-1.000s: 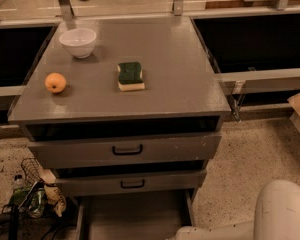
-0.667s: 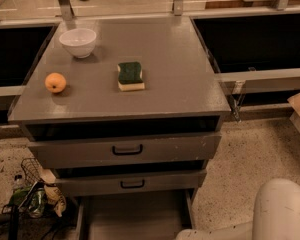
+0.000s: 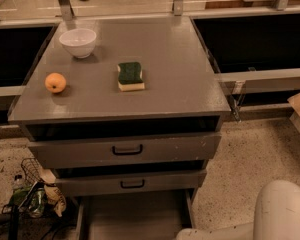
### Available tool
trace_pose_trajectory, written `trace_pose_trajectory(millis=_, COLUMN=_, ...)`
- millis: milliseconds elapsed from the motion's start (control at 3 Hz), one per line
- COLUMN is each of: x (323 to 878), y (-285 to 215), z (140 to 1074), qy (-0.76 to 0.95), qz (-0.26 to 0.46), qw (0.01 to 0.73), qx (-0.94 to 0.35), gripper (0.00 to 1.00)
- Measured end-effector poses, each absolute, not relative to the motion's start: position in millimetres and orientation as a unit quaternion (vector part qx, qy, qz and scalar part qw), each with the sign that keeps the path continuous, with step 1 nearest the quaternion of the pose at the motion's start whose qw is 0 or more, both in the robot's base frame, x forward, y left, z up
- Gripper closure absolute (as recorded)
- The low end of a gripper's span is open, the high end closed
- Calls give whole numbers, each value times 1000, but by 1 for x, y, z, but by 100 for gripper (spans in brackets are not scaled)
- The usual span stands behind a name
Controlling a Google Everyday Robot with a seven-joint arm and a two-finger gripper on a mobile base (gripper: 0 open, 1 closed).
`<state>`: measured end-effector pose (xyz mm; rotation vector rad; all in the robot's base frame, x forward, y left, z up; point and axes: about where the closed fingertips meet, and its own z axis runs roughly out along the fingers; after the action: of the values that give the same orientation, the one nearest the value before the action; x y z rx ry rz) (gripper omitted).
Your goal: Open bottom drawer
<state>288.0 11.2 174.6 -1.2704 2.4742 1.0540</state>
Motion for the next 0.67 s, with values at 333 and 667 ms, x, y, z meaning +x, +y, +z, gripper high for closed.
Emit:
trace_pose_trajectory(millis=333, x=288, y=11, z=175, qy=829, qz=353, qw=84, qx=-426, gripper=100)
trace_pose_trajectory(millis=667, x=280, y=10, z=177, qy=827, qz=357, qw=80, qx=-428, gripper=100)
